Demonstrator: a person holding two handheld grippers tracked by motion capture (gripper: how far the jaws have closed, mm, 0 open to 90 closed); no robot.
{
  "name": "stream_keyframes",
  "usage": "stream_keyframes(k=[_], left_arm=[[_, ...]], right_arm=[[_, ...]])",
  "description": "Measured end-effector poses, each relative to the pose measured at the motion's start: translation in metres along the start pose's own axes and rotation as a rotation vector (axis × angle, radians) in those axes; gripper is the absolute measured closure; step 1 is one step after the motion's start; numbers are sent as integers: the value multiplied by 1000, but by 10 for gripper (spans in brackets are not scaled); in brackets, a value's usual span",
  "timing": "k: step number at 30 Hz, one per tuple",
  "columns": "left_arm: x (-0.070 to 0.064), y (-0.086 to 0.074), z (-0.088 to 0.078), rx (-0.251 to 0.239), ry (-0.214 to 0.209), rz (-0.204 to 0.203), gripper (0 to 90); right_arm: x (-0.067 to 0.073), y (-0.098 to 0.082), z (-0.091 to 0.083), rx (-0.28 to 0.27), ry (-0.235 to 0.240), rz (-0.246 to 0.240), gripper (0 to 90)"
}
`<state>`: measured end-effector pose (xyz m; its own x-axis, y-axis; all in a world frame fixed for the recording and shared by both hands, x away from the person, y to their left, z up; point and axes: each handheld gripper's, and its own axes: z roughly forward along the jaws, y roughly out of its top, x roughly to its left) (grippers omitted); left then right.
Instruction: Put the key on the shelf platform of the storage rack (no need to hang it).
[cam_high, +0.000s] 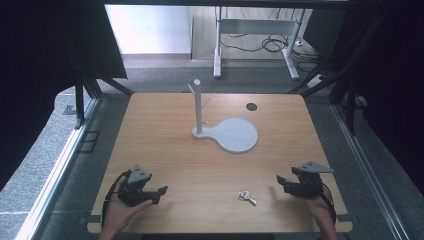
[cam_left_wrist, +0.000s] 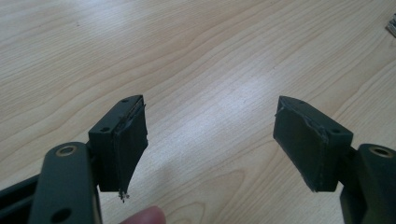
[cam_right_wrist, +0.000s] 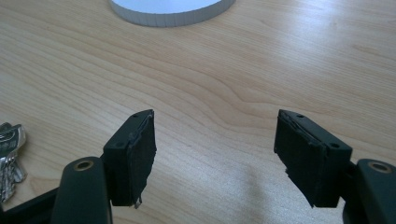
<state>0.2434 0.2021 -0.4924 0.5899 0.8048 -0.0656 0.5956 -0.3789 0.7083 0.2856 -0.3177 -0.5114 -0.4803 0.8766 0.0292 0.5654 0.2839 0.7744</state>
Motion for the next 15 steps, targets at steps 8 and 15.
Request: stream_keyframes(k=[8,15], left_arm=[[-1,0,2,8,2,5,261],[-2,1,0,14,4,8,260]], right_arm=[[0,-2,4,34,30,-20,346],[2,-2,4,48,50,-57,337]])
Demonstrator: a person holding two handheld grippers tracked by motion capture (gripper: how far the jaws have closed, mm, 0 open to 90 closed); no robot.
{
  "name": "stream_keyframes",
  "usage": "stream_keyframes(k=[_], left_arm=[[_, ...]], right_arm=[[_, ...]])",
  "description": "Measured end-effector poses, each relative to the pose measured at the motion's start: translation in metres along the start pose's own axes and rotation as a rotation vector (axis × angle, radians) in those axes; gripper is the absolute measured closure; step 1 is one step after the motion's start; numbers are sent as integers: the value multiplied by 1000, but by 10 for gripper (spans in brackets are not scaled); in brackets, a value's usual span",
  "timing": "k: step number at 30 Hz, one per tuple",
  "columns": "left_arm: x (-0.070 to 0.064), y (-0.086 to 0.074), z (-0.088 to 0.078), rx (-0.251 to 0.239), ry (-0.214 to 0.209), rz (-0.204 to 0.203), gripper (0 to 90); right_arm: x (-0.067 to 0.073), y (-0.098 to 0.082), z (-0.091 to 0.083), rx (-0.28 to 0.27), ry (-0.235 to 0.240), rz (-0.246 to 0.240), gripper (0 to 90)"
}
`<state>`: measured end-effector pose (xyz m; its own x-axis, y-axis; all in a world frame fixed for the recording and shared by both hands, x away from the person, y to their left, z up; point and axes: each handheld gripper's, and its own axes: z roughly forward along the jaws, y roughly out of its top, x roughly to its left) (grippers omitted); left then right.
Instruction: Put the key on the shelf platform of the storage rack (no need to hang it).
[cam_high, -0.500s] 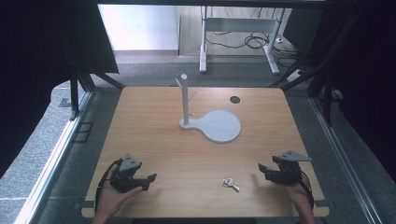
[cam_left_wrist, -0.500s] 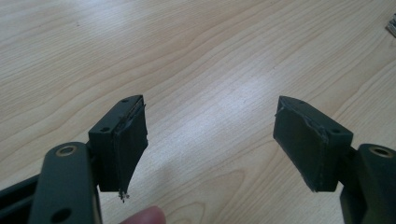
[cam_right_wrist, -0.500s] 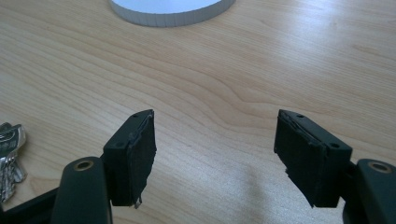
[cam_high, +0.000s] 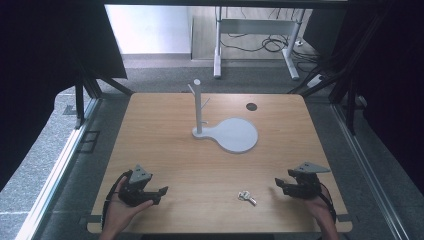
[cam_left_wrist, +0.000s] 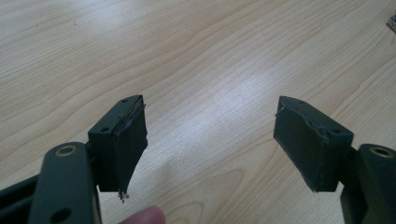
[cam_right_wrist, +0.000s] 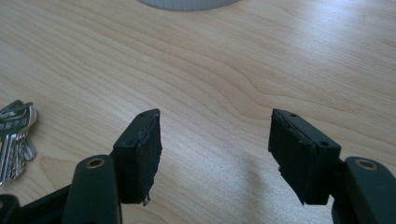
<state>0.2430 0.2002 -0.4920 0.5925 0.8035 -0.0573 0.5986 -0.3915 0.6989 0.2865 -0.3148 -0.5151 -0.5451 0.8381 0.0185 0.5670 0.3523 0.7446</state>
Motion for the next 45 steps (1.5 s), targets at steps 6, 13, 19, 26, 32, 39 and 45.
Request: stream_keyframes(k=[6,13,19,26,32,39,45], left_arm=[[-1,3,-5,-14,-19,10,254],[2,3,-5,-14,-20,8,253],[-1,3,-3,-11,-27,30,255],[-2,2,0,-8,-21,39,259],[-2,2,1,-6,-25,39,259],[0,1,-3,-17,-20,25,258],[0,2,-2,-14,-16,24,257]], right_arm=[[-3,1,0,5,22,19,324],[2,16,6,85,67,-51,330],[8,28,1,101,92,-71,346],[12,49,-12,153,86,-96,349],[21,60,-19,188,96,-134,352],[36,73,-16,270,124,-182,367],[48,80,-7,328,144,-221,373]])
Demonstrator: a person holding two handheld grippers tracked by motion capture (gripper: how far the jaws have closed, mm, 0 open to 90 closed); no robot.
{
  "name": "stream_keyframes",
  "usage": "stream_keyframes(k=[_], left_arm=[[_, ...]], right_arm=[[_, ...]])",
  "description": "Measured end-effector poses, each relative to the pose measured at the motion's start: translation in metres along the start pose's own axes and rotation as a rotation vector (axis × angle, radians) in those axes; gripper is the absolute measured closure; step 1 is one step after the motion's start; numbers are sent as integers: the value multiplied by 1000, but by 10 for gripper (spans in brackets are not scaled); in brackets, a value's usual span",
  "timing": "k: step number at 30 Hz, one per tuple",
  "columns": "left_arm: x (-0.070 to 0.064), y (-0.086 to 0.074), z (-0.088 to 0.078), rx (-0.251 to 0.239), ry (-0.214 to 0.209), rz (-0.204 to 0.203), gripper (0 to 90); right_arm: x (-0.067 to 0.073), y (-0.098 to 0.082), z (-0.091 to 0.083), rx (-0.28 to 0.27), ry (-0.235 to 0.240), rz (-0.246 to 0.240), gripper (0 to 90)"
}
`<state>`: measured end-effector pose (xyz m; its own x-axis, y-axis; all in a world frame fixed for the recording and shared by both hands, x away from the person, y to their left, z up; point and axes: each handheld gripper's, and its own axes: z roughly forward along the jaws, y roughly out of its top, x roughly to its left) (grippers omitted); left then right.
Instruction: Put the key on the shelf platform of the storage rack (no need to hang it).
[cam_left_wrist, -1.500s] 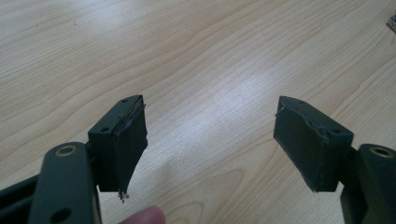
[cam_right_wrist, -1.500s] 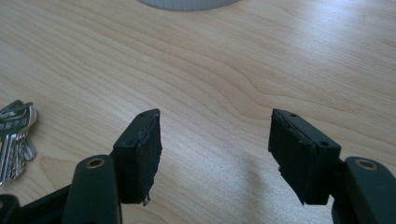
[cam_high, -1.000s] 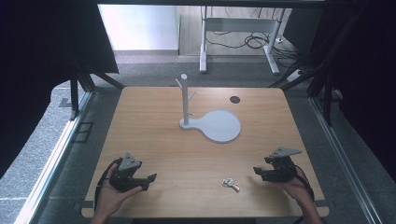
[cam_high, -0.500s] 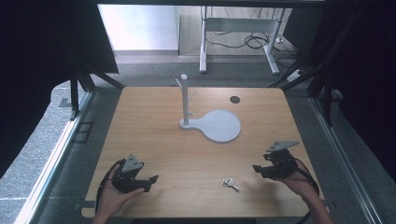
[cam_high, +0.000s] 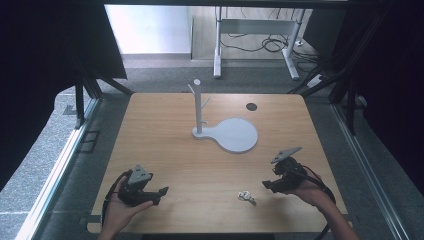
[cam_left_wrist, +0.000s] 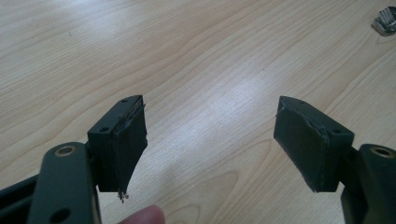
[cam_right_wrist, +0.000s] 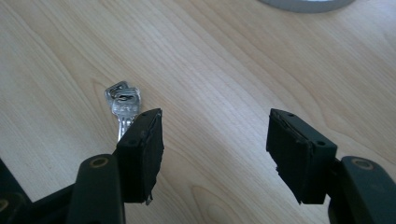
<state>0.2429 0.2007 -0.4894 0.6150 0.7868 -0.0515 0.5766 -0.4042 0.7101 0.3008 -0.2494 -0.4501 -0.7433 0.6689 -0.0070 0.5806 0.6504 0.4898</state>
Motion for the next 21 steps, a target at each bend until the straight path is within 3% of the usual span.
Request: stream_keyframes(k=[5,9,21], left_arm=[[-1,1,1,-1,0,4,256],[-4,3,0,0,15,13,256],[-7,3,0,-1,7,16,256]], right_arm=[[9,4,11,46,19,-16,384],[13,6,16,58,29,-27,386],[31,13,33,102,57,-49,399]])
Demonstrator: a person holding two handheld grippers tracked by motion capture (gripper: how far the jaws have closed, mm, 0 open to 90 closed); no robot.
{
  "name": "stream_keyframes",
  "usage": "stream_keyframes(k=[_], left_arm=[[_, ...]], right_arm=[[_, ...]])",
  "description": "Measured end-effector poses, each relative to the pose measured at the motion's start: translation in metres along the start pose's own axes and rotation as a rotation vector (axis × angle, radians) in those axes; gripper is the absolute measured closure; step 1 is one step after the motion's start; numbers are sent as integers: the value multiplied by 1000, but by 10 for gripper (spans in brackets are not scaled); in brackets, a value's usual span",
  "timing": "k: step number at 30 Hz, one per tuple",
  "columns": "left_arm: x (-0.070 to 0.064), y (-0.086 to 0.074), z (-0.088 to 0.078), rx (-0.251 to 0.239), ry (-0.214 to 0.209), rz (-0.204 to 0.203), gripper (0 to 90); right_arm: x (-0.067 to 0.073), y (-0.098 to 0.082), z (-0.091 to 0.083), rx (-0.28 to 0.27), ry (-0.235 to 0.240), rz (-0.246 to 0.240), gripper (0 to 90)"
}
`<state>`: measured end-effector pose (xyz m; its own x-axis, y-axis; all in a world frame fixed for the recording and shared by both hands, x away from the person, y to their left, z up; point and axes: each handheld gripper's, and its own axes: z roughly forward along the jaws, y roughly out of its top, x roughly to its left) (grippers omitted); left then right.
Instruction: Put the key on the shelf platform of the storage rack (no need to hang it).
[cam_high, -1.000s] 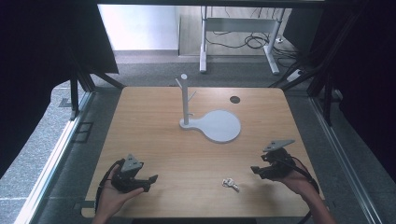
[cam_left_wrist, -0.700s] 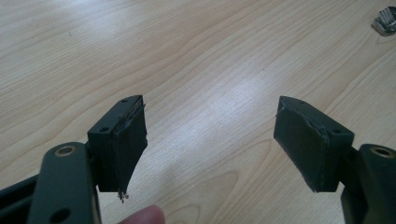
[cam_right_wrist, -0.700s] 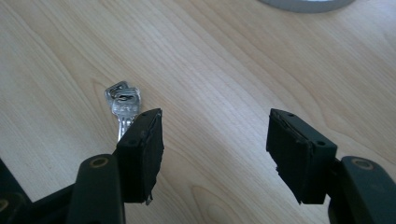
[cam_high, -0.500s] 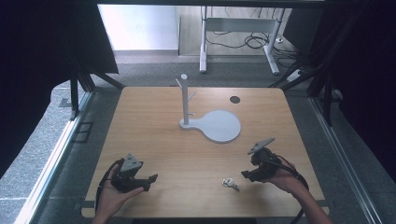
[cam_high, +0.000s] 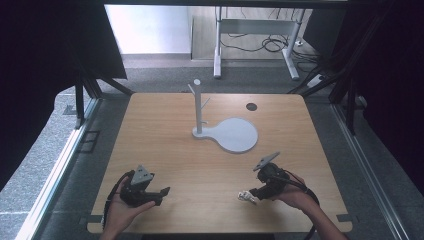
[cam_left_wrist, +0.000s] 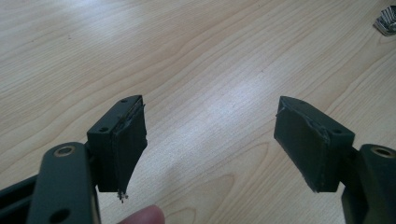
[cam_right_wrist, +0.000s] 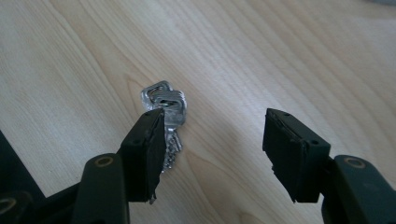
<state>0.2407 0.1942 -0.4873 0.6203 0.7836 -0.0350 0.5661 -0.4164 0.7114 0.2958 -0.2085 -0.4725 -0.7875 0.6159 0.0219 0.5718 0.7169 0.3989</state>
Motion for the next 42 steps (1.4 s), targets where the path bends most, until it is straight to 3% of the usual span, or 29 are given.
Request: stream_keyframes(k=[2,6,15,25,33,38,42], left_arm=[[0,0,0,-1,-3,0,255],[0,1,-2,-26,-62,-27,256],[0,2,-4,-30,-59,-21,256],[-2,3,-3,-17,-44,-12,256],[4,2,-7,-33,-50,-30,256],[2,2,-7,-37,-60,-33,256],[2,2,-6,-37,-62,-35,256]], right_arm=[[2,2,4,17,4,-16,401],[7,5,11,24,20,-30,401],[14,4,26,51,22,-38,401],[23,7,37,71,14,-91,445],[24,9,39,79,20,-105,553],[22,11,38,95,15,-83,651],[21,11,38,93,11,-78,659]])
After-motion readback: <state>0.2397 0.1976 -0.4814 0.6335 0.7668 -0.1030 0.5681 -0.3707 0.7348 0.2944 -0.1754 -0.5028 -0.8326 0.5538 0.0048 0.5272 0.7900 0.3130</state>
